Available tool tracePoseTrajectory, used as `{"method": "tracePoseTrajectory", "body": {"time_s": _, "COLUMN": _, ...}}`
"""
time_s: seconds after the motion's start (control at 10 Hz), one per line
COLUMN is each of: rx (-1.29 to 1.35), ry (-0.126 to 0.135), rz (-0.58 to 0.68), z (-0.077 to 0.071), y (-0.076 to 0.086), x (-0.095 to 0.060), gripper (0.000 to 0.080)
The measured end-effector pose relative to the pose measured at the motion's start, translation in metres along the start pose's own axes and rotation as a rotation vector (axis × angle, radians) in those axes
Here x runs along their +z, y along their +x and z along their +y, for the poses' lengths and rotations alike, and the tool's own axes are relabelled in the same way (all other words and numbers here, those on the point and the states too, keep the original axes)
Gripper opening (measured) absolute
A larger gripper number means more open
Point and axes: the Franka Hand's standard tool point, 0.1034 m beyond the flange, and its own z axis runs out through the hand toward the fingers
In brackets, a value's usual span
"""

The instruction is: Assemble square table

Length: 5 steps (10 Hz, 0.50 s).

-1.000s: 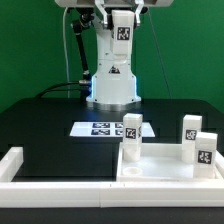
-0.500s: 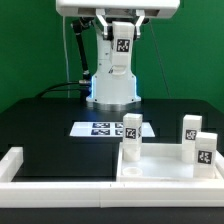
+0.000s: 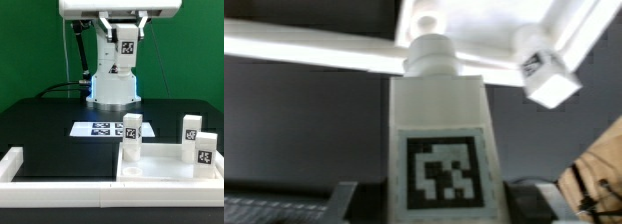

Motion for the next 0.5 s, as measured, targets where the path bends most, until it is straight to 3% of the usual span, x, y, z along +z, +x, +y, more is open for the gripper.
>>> {"method": "tracePoseTrajectory", "body": {"time_s": 0.1, "rx": 0.003, "ry": 0.042, "rz": -0.019, "z": -0.007, "y": 0.004, "x": -0.004, "gripper": 0.029}}
{"method": "tracePoseTrajectory", "body": {"time_s": 0.2, "rx": 0.0, "ry": 0.056, "rz": -0.023, "z": -0.011, "y": 0.006, "x": -0.005, "gripper": 0.029}}
{"method": "tracePoseTrajectory", "body": {"time_s": 0.3, "rx": -0.002, "ry": 0.059, "rz": -0.026, "z": -0.016, "y": 0.011, "x": -0.004, "gripper": 0.029}}
{"method": "tracePoseTrajectory", "body": {"time_s": 0.5, "rx": -0.01, "ry": 0.034, "rz": -0.035, "z": -0.013, "y": 0.014, "x": 0.005, "gripper": 0.029}}
